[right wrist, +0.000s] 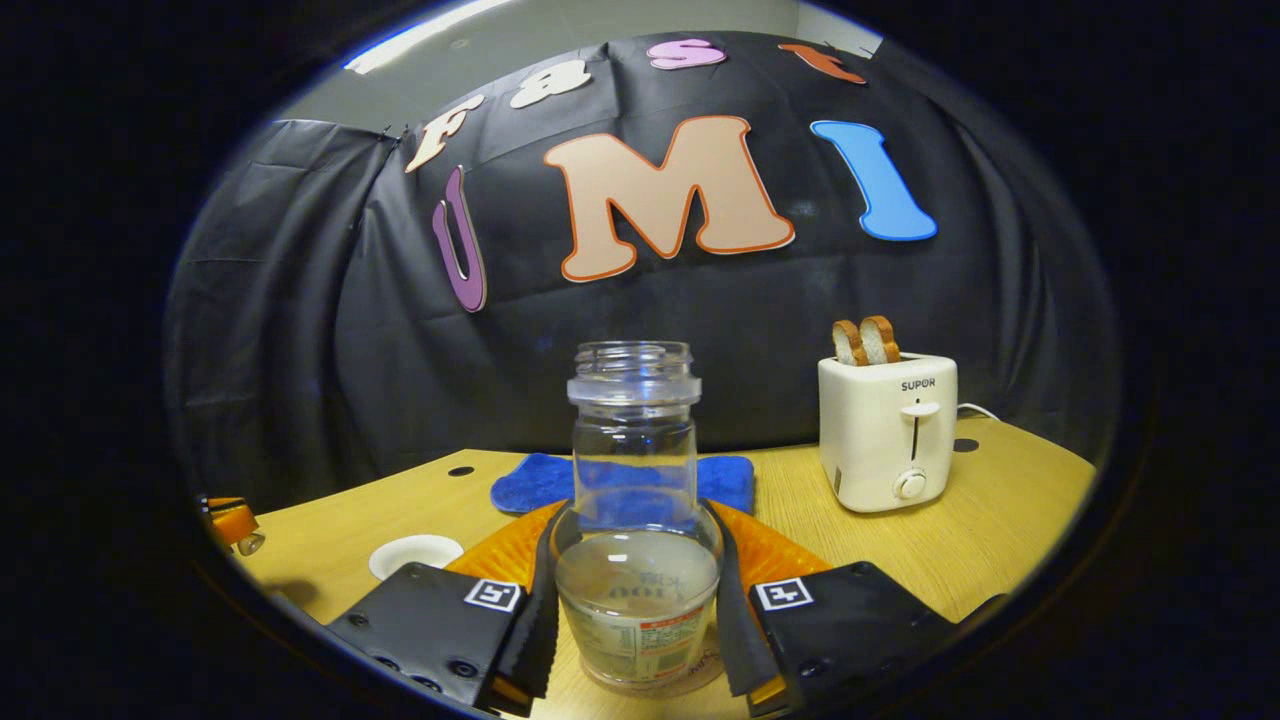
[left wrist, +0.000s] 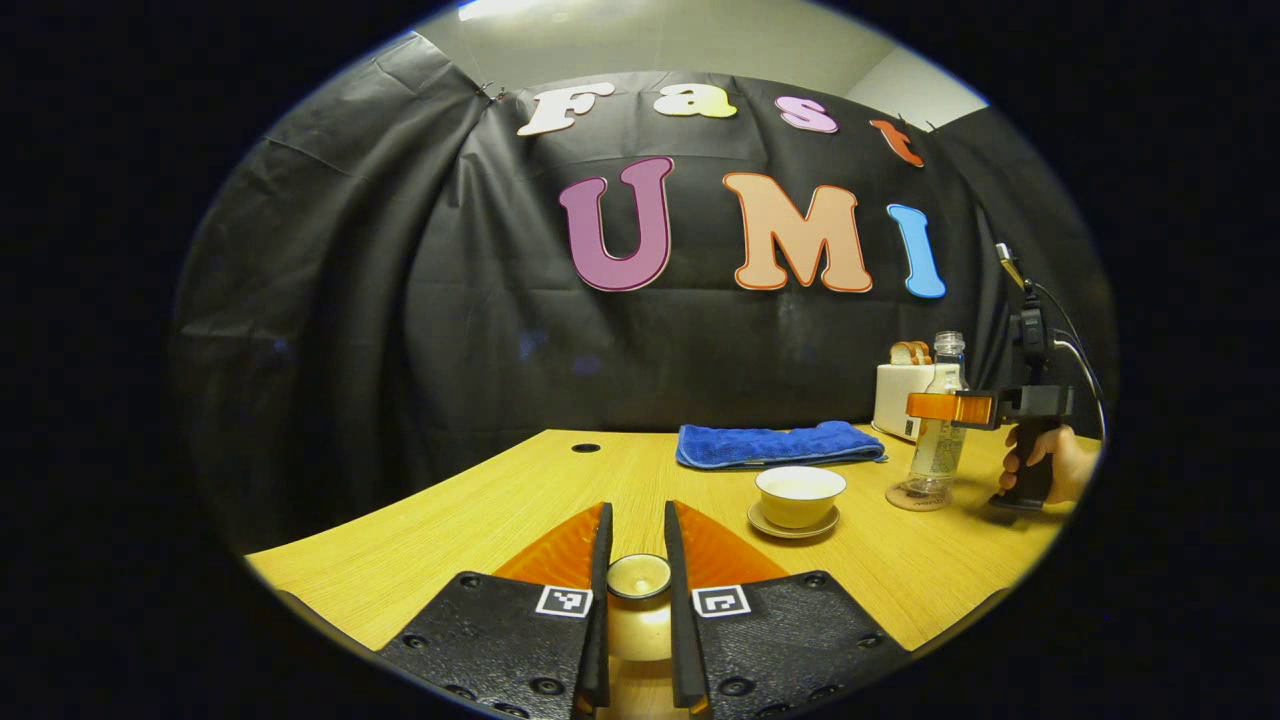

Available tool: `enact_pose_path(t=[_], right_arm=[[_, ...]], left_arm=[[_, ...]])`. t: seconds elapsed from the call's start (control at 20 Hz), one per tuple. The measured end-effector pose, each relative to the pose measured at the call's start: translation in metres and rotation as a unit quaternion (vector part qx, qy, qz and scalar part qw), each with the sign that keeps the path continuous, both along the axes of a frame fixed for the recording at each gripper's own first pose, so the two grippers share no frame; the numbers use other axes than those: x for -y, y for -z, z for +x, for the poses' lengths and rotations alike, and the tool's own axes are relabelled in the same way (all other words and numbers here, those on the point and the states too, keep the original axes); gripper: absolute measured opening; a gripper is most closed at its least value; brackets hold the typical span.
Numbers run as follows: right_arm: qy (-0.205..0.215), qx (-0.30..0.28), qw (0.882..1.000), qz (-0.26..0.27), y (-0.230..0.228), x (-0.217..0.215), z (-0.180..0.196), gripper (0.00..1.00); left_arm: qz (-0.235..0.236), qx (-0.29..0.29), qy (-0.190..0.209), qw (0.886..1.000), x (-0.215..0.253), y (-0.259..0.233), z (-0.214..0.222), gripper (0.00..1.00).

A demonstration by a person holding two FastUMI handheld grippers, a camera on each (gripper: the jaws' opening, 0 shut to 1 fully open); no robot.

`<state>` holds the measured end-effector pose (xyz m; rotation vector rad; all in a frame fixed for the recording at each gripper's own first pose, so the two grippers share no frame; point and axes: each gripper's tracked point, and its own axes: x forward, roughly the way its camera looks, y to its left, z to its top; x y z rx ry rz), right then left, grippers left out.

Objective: Open the teacup lid with one hand, grasp the water bottle and pour water into the teacup with the other hand; after pouring, place the water bottle on the coaster and then close the teacup lid.

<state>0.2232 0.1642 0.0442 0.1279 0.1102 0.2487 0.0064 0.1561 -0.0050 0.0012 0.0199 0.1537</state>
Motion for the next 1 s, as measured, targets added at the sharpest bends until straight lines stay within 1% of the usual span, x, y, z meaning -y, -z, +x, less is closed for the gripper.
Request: enact_pose_path(t=[0.15, 0.5, 0.65, 0.75, 0.9, 1.0], right_arm=[[0.005, 0.002, 1.000, 0.007, 0.0018, -0.0003, -0.0011, 0.69], [0.011, 0.018, 1.000, 0.002, 0.0023, 0.0007, 0.0031, 0.70], [0.003, 0.038, 0.999, -0.026, 0.0017, -0.0018, 0.0024, 0.69], [0.006, 0.056, 0.997, -0.054, -0.0034, -0.0026, 0.0011, 0.69], [0.021, 0.048, 0.998, -0.047, 0.0018, -0.0001, 0.0048, 0.71], [0.020, 0.047, 0.997, -0.053, 0.0030, -0.0005, 0.0051, 0.73]], left_arm=[[0.000, 0.000, 0.000, 1.000, 0.0002, -0.0012, -0.0003, 0.22], [0.000, 0.000, -0.001, 1.000, 0.0000, -0.0006, -0.0004, 0.22], [0.000, 0.000, -0.003, 1.000, -0.0005, -0.0008, 0.0005, 0.22], [0.000, 0.000, -0.004, 1.000, -0.0012, -0.0007, -0.0004, 0.22], [0.000, 0.000, -0.005, 1.000, -0.0010, -0.0007, -0.0005, 0.22], [0.000, -0.001, -0.005, 1.000, -0.0013, 0.0001, -0.0003, 0.22]])
